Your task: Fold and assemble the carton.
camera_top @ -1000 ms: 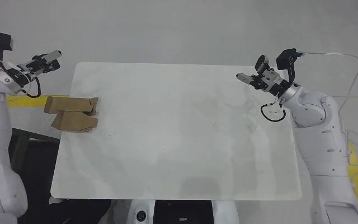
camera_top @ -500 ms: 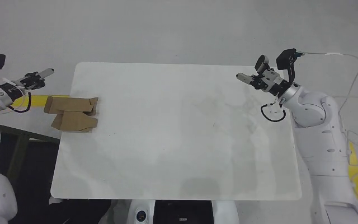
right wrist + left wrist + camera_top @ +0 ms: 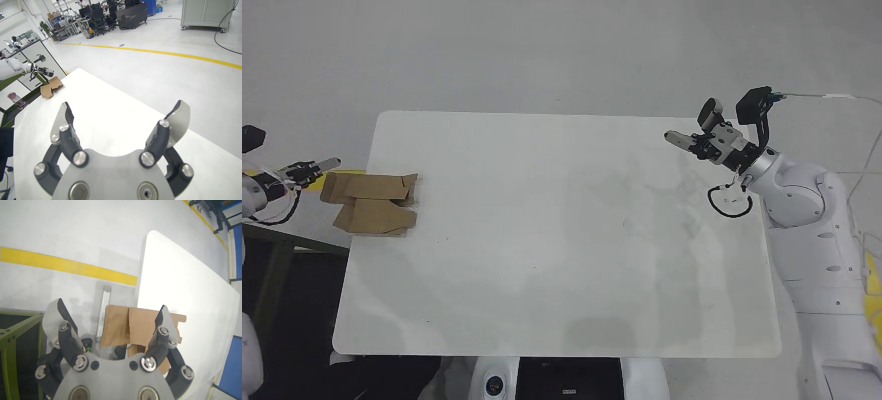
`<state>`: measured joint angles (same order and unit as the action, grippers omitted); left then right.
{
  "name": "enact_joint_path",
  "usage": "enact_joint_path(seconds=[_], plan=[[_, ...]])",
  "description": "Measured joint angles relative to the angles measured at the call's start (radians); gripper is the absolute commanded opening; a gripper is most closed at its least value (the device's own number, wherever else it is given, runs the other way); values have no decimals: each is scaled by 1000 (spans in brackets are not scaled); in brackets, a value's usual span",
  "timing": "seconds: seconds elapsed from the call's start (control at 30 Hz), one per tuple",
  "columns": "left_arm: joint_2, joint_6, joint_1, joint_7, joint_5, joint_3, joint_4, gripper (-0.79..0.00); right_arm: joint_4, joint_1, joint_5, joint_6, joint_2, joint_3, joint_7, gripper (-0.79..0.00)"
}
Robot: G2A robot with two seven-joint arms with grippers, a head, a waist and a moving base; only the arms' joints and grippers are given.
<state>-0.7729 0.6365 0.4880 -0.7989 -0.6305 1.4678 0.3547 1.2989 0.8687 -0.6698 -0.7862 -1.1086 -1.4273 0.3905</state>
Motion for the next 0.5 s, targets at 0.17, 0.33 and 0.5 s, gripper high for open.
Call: enact_joint_path(seconds=[0.17, 0.33, 0.5], plan=[[0, -52, -15, 37, -44, -22, -51, 0, 0, 0, 0, 0, 0, 0, 0, 0], [-2, -17, -25, 2, -16, -25, -92, 0, 0, 0, 0, 0, 0, 0, 0, 0], [-12, 6, -29, -48, 39, -25, -118, -545, 0, 0, 0, 0, 0, 0, 0, 0]])
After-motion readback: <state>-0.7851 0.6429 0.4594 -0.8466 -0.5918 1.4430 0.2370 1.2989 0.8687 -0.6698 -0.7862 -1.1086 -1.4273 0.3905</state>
